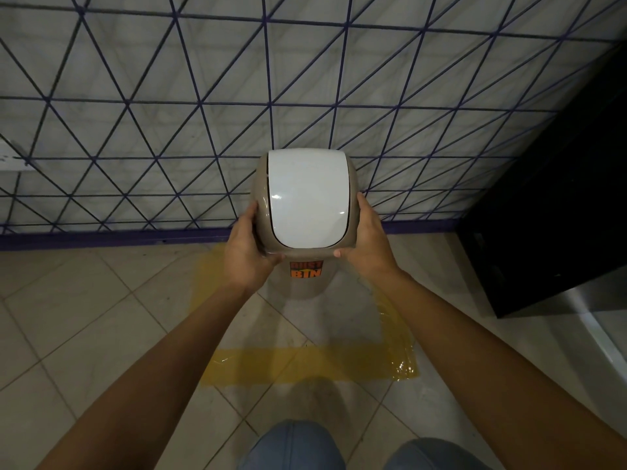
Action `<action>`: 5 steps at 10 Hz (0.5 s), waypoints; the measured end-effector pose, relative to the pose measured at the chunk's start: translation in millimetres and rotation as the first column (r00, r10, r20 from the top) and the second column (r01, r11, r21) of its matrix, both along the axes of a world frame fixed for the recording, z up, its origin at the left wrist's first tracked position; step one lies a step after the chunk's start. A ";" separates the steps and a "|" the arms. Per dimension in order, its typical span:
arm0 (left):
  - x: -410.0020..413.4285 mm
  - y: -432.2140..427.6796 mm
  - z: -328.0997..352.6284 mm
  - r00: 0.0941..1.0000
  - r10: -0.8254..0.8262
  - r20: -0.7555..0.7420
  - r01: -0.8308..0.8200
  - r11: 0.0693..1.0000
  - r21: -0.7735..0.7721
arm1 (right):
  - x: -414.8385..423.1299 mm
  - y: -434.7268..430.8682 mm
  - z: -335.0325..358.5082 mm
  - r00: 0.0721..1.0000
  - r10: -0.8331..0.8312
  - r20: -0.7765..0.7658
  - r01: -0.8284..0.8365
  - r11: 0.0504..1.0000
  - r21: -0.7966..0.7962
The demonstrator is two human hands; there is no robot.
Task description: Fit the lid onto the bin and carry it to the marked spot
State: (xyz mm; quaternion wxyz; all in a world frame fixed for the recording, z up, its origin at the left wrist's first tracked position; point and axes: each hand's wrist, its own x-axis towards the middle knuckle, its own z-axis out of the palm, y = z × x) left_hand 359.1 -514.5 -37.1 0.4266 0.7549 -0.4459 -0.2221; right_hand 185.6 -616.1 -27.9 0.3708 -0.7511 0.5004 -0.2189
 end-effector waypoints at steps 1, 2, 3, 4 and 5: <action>-4.5 6.1 -0.7 0.993 0.001 0.122 0.001 1.000 -0.020 | -2.1 2.2 6.2 0.998 0.029 -0.050 -0.029 1.000 -0.002; -8.4 11.9 -0.6 0.976 0.005 0.219 0.009 0.998 -0.061 | -5.6 4.8 12.2 0.996 0.058 -0.069 -0.060 0.998 -0.029; -13.2 14.4 6.0 0.955 -0.004 0.297 0.024 0.998 -0.064 | -10.5 9.9 20.1 0.992 0.062 -0.108 -0.069 0.996 -0.064; -18.2 15.1 12.9 0.924 -0.024 0.383 0.058 0.995 -0.077 | -18.5 12.3 27.2 0.991 0.067 -0.116 -0.079 0.992 -0.102; -29.3 15.7 24.8 0.911 -0.040 0.412 0.070 0.996 -0.058 | -28.4 16.5 37.7 0.991 0.027 -0.132 -0.043 0.992 -0.119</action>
